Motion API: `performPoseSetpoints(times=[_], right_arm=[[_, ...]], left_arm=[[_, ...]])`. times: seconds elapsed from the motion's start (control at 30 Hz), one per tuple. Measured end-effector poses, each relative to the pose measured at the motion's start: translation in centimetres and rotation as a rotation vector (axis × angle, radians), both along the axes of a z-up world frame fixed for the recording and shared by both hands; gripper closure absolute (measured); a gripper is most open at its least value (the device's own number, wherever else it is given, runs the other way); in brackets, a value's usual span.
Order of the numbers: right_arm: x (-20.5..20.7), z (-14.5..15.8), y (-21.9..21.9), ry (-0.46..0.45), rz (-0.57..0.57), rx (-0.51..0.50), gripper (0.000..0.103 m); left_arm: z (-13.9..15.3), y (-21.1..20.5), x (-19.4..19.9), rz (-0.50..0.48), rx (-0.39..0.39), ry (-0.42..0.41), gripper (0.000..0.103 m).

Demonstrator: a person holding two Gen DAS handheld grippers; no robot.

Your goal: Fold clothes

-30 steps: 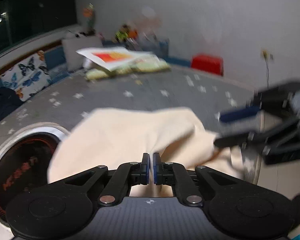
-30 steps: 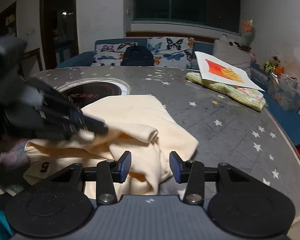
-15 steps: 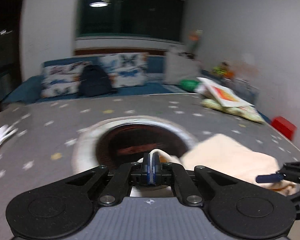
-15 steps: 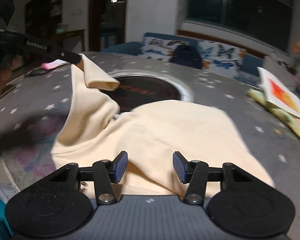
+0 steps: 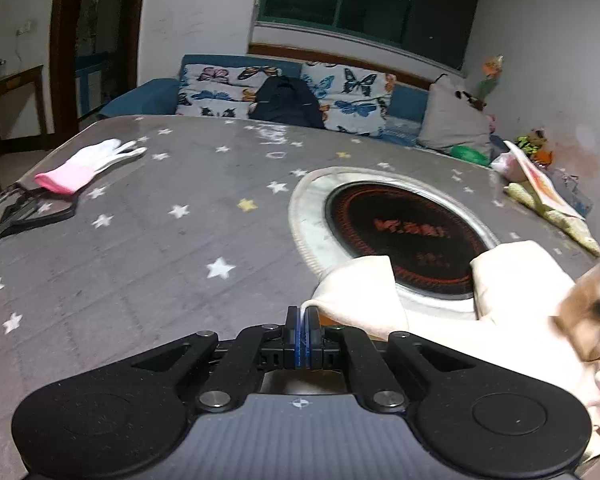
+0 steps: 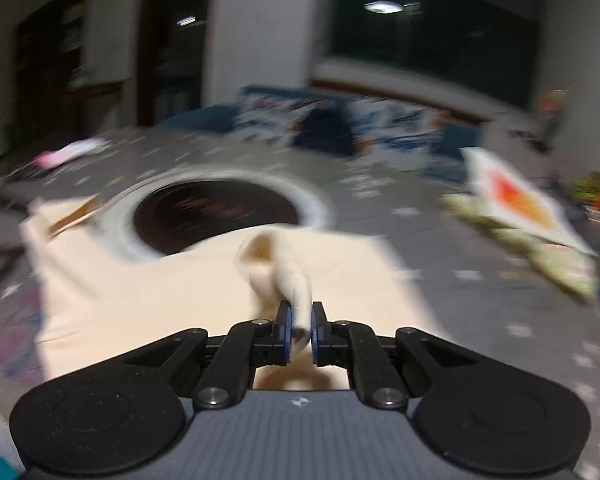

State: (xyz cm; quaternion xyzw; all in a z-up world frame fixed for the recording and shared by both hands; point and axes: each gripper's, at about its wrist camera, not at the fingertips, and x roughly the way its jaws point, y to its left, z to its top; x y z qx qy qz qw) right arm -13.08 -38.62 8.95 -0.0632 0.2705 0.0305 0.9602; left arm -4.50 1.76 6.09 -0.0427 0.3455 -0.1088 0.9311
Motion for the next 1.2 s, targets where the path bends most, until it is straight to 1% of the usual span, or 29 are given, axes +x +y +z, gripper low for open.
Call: performPoseSetpoints(times=[0.07, 0.13, 0.27, 0.3, 0.37, 0.4, 0.47, 0.53, 0.6, 0.67, 0.73, 0.77, 0.8, 0.83, 0.93, 1.07, 1.1, 1.13, 1.17, 1.2], right_arm=[[-1.2, 0.9, -2.5, -0.029, -0.110, -0.020, 0.095], [-2.5, 1.5, -4.9, -0.038, -0.222, -0.041, 0.095], [-4.6, 1.1, -8.6, 0.000, -0.404, -0.045, 0.095], [-4.9, 0.8, -9.2, 0.019, -0.437, -0.044, 0.094], [-5.1, 0.1, -9.9, 0.065, -0.477, -0.034, 0.087], [-5.3, -0.1, -10.1, 0.066, -0.484, -0.018, 0.083], [-5.1, 0.0, -10.1, 0.044, -0.469, 0.014, 0.083], [-4.5, 0.5, -9.7, 0.022, -0.417, 0.064, 0.081], [-2.9, 0.2, -9.3, 0.044, -0.346, 0.139, 0.080], [-1.2, -0.2, -8.9, 0.074, -0.282, 0.211, 0.077], [0.5, -0.7, -8.5, 0.104, -0.218, 0.282, 0.067], [1.3, -0.9, -8.2, 0.119, -0.185, 0.317, 0.065], [2.3, -1.4, -8.0, 0.133, -0.165, 0.335, 0.063], [3.3, -2.0, -7.7, 0.147, -0.156, 0.339, 0.059], [5.6, -3.4, -7.1, 0.193, -0.143, 0.362, 0.056], [6.7, -4.1, -6.9, 0.204, -0.124, 0.387, 0.056], [6.8, -4.1, -6.7, 0.211, -0.105, 0.395, 0.064], [6.9, -4.0, -6.4, 0.217, -0.088, 0.404, 0.082], [6.8, -3.9, -6.1, 0.212, -0.071, 0.402, 0.090], [6.7, -3.6, -5.5, 0.198, -0.057, 0.391, 0.094]], left_arm=[[-0.1, 0.6, -0.4, 0.012, 0.004, 0.009, 0.101], [-0.1, 1.3, -1.0, 0.028, 0.016, 0.017, 0.101], [-0.3, 3.0, -2.1, 0.061, 0.024, 0.051, 0.101], [-0.4, 3.3, -2.3, 0.059, 0.030, 0.065, 0.101], [-0.5, 3.6, -2.6, 0.056, 0.047, 0.083, 0.100], [-0.5, 3.7, -2.7, 0.052, 0.057, 0.088, 0.099], [-0.4, 3.9, -2.7, 0.048, 0.071, 0.104, 0.095], [-0.2, 4.2, -2.6, 0.048, 0.080, 0.108, 0.094], [0.2, 4.3, -2.3, 0.066, 0.118, 0.093, 0.087], [0.8, 4.5, -2.1, 0.077, 0.132, 0.079, 0.083], [1.5, 4.7, -2.0, 0.084, 0.147, 0.067, 0.073], [1.8, 4.8, -1.9, 0.090, 0.157, 0.059, 0.065], [2.0, 4.8, -1.9, 0.093, 0.168, 0.049, 0.063], [2.2, 4.8, -1.8, 0.094, 0.176, 0.043, 0.063], [2.5, 4.6, -1.5, 0.084, 0.177, 0.034, 0.062], [2.5, 3.4, -0.8, 0.051, 0.173, 0.025, 0.058], [2.5, 3.0, -0.6, 0.042, 0.171, 0.023, 0.058], [2.6, 2.6, -0.3, 0.031, 0.166, 0.020, 0.058], [2.6, 2.1, -0.1, 0.020, 0.160, 0.016, 0.058], [2.7, 1.5, 0.2, 0.004, 0.153, 0.009, 0.058]])
